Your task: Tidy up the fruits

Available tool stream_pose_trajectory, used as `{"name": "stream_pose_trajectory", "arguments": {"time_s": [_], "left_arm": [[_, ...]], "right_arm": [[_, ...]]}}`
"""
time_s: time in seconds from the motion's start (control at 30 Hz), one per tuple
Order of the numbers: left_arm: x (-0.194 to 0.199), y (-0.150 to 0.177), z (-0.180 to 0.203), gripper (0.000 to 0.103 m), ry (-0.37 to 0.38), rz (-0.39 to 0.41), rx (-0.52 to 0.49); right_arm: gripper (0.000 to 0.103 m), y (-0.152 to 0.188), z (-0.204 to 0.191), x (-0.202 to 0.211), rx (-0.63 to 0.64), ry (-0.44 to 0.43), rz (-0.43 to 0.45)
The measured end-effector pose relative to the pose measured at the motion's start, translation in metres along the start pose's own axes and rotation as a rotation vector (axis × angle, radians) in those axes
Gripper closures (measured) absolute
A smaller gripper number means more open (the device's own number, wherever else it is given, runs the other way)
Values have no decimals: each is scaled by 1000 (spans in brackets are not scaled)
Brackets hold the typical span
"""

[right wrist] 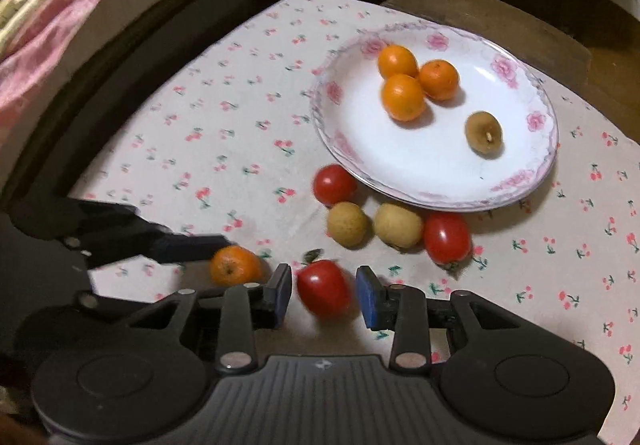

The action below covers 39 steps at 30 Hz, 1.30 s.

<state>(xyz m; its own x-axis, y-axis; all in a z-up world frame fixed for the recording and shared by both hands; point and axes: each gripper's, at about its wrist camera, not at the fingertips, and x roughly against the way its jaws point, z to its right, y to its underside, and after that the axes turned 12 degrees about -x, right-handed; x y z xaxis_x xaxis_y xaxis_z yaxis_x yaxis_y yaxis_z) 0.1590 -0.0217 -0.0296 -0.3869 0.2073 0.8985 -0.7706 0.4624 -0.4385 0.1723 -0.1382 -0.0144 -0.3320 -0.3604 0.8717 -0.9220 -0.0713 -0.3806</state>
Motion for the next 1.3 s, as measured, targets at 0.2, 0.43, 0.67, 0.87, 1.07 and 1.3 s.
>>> {"name": "stream_pose_trajectory", "arguments": {"time_s": [0.2, 0.43, 0.67, 0.87, 1.07, 1.3], "left_arm": [[1, 0, -2, 47, 4, 0, 7], [2, -4, -5, 41, 22, 4, 57], [-2, -5, 4, 45, -14, 2, 26], [-1, -5, 4, 53, -37, 5, 13], [-1, -4, 4, 49, -27, -1, 19], [-1, -4, 7, 57, -39, -5, -16]], "right_arm": [[73, 5, 7, 5, -4, 46, 8], [74, 11, 21, 13, -25, 63, 11], [73, 9, 22, 12, -21, 108, 29], [73, 8, 23, 7, -33, 98, 24], [73, 8, 23, 7, -35, 97, 24], [73, 9, 20, 9, -23, 114, 21]]}}
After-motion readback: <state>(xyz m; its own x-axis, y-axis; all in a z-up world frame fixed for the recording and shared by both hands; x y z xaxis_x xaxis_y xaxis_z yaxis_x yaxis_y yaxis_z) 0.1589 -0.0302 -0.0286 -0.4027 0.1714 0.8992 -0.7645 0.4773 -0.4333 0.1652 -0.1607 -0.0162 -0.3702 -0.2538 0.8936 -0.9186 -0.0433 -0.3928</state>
